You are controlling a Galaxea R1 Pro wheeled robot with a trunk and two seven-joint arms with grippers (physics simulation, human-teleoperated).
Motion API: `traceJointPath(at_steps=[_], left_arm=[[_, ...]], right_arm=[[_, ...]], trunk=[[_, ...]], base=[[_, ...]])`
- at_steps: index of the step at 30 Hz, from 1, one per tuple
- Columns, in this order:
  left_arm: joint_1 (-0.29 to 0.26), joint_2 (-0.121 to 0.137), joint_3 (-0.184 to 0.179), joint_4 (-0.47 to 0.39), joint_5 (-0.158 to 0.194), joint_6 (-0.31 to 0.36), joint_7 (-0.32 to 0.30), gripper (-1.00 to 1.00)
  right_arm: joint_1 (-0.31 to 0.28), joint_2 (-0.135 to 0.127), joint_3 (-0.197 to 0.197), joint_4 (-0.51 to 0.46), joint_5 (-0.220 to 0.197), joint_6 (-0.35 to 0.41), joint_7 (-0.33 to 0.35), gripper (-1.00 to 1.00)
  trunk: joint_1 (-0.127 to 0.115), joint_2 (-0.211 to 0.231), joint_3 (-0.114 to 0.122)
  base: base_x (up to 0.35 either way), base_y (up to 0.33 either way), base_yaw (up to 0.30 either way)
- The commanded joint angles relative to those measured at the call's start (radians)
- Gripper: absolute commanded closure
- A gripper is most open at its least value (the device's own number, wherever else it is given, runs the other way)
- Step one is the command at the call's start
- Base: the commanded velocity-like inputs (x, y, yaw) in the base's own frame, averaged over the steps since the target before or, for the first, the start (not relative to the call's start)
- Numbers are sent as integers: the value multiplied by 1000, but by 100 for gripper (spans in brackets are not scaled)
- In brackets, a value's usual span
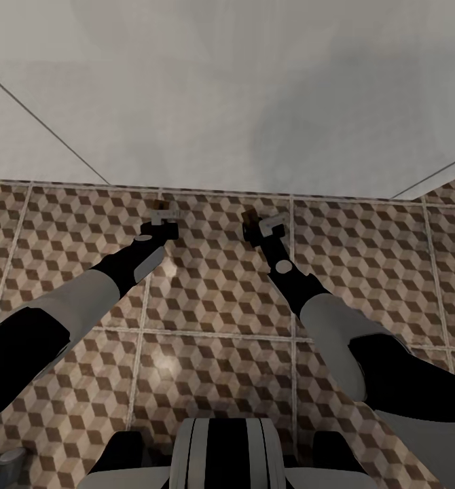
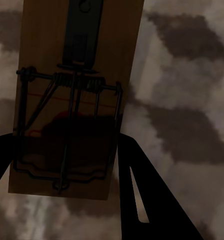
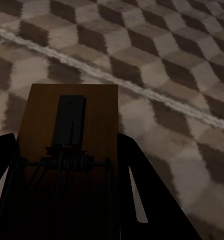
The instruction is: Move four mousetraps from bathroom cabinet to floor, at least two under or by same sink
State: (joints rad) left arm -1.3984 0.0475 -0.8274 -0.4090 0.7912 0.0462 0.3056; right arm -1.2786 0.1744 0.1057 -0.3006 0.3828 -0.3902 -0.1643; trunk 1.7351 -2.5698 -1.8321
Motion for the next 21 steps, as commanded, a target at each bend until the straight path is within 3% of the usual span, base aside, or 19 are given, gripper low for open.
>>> traceJointPath(at_steps=[1, 21], left_arm=[[-1, 2, -9, -4, 2, 6, 12, 100], [-1, 2, -9, -5, 2, 6, 12, 100]], right_arm=[[-1, 0, 3, 1, 7, -1, -8, 100], [7, 0, 1, -3, 6, -3, -7, 100]], trunk=[[0, 0, -1], [0, 0, -1]], base=[[0, 0, 0], [0, 0, 0]])
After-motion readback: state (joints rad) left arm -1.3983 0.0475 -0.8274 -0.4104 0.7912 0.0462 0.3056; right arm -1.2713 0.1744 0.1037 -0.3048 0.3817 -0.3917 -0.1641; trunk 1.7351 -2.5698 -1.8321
